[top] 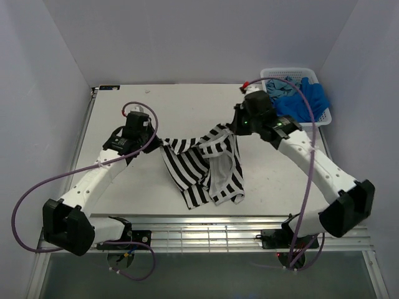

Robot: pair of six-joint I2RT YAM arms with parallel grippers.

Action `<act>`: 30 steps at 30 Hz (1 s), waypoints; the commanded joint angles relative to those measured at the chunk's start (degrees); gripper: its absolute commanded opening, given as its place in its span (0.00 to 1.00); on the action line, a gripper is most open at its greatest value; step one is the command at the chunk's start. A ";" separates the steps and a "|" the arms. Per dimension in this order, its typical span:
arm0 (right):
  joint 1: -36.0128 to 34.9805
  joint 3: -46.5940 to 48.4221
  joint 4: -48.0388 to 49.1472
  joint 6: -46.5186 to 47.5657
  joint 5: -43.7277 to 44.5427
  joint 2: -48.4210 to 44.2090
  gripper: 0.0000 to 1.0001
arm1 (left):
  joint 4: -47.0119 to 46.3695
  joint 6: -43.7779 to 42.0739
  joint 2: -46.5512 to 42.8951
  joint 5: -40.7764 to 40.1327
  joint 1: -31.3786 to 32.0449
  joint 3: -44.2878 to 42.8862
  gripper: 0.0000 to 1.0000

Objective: Fold and stack the tank tops
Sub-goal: Flatten the tank top out

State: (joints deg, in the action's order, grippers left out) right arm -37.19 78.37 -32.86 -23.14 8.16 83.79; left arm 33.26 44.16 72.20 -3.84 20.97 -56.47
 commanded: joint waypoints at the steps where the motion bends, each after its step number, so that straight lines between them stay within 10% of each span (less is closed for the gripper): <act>1: 5.81 1.52 1.31 7.65 -13.94 -9.40 0.08 | 1.37 -0.83 -4.00 -4.51 -0.84 -9.50 0.00; 17: 7.92 22.09 -6.42 17.07 -25.39 -21.83 0.08 | -8.29 -3.73 -19.12 -8.73 -1.28 -23.69 0.00; 26: 16.94 24.63 -5.20 22.33 -26.87 -9.28 0.08 | -10.92 -9.16 -1.91 -11.63 -1.72 -30.80 0.00; 30: 29.08 33.14 -4.49 27.43 -46.49 4.75 0.08 | -11.81 -11.64 10.91 -6.21 -5.58 -40.10 0.00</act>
State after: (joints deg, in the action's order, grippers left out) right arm -15.75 105.73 -38.98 -0.71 -23.99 81.65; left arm 22.35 35.94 77.21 -13.45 18.33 -90.67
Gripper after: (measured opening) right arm 0.089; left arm 0.015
